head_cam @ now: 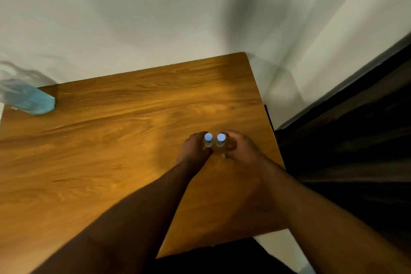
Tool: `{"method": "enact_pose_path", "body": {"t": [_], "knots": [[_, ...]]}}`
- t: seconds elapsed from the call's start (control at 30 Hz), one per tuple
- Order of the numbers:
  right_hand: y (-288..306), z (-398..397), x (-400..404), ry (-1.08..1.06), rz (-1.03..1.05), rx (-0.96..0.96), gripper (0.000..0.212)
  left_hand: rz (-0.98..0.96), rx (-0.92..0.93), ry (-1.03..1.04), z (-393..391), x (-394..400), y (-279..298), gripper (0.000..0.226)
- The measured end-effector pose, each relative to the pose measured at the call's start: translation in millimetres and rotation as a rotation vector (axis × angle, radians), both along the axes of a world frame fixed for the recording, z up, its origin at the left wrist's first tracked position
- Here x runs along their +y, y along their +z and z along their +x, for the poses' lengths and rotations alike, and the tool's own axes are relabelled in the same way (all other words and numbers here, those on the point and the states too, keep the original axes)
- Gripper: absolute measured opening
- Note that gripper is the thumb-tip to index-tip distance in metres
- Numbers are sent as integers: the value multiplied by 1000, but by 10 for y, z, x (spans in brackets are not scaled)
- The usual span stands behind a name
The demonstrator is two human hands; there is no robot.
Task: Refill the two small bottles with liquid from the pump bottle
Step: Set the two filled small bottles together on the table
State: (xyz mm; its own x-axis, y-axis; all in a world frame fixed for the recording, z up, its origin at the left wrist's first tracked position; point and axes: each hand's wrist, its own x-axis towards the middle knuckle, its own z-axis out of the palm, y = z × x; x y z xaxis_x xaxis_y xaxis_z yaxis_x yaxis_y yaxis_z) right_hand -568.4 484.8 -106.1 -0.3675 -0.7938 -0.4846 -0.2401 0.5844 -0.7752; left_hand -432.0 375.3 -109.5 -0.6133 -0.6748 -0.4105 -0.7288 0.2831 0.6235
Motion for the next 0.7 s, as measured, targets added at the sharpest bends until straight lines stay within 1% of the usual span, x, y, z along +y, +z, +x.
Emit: {"method": "enact_pose_path", "body": {"t": [0.03, 0.1, 0.17, 0.2, 0.27, 0.33, 0.5, 0.57, 0.7], "knots": [[-73, -3, -11, 9, -24, 38, 73, 22, 24, 42, -32, 16, 9, 41], [-147, -58, -85, 39, -79, 109, 55, 47, 60, 93, -133, -4, 6, 30], [-133, -129, -191, 38, -119, 117, 34, 65, 94, 138, -219, -67, -11, 26], [-117, -185, -248, 25, -128, 113, 30, 64, 108, 161, -275, -118, -19, 27], [-121, -367, -374, -9, -134, 134, 36, 28, 125, 210, -427, -254, -28, 33], [-133, -576, -509, -28, -152, 197, 44, -8, 138, 234, -582, -410, -40, 36], [-58, -1159, -1027, -43, -219, 350, 41, -107, 183, 226, -1054, -874, 4, 31], [-39, -1318, -1240, -56, -235, 355, 43, -130, 180, 230, -1228, -1064, -2, 33], [-33, -1519, -1551, -32, -242, 372, 40, -131, 190, 233, -1481, -1327, -63, 35]]}}
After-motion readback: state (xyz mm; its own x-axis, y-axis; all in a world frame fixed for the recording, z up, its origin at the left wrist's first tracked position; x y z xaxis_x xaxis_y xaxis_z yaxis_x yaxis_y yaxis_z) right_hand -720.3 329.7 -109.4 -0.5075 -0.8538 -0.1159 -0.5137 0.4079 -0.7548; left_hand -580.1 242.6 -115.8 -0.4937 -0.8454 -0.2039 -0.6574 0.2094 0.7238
